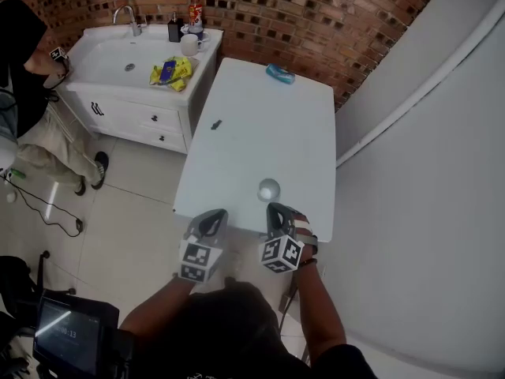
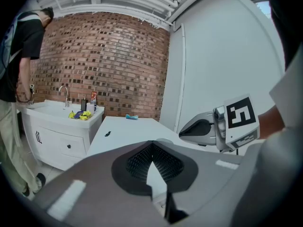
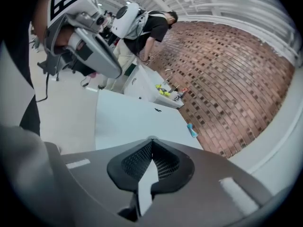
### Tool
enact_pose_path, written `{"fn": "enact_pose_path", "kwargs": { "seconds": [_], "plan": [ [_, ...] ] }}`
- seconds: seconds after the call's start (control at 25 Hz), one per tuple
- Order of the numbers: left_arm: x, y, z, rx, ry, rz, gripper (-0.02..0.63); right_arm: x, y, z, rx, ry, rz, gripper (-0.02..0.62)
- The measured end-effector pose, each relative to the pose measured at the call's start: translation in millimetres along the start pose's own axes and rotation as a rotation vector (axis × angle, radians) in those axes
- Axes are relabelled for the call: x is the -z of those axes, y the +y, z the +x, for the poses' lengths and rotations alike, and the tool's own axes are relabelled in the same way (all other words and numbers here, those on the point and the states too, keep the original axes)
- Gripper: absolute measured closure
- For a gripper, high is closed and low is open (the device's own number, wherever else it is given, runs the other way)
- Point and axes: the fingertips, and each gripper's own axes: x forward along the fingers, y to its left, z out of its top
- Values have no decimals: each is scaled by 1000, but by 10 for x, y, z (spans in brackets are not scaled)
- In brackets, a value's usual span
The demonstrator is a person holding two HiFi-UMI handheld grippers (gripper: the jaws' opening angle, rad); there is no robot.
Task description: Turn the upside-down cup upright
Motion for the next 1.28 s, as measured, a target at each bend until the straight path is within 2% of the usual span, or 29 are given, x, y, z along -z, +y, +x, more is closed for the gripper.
{"fn": "enact_pose_path", "kwargs": {
  "seconds": [0.2,0.28,0.44,0.64,0.84,0.92,1.12,1.28],
  "plan": [
    [-1,-42,-235,5,-14,13,605,-75,54,-362,16,-97,451,581],
    [5,-65,-335,6,-21,14,606,-91,87,-522,45,-124,548,583],
    [24,-61,-547,-1,-39,5,605,-203,259,-774,83,-159,620,583],
    [186,-116,-792,-3,-43,-29,604,-312,630,-1071,76,-181,728,583],
    [309,-241,-1007,11,-54,-40,604,-368,882,-1417,154,-177,647,583],
    [364,-261,-1074,6,-47,-37,604,-323,911,-1523,163,-182,706,583],
    [333,-295,-1243,-12,-56,-18,605,-18,983,-1756,151,-192,953,583],
    [210,-527,-1307,-7,-82,25,604,157,880,-1980,207,-243,964,583]
  ]
}}
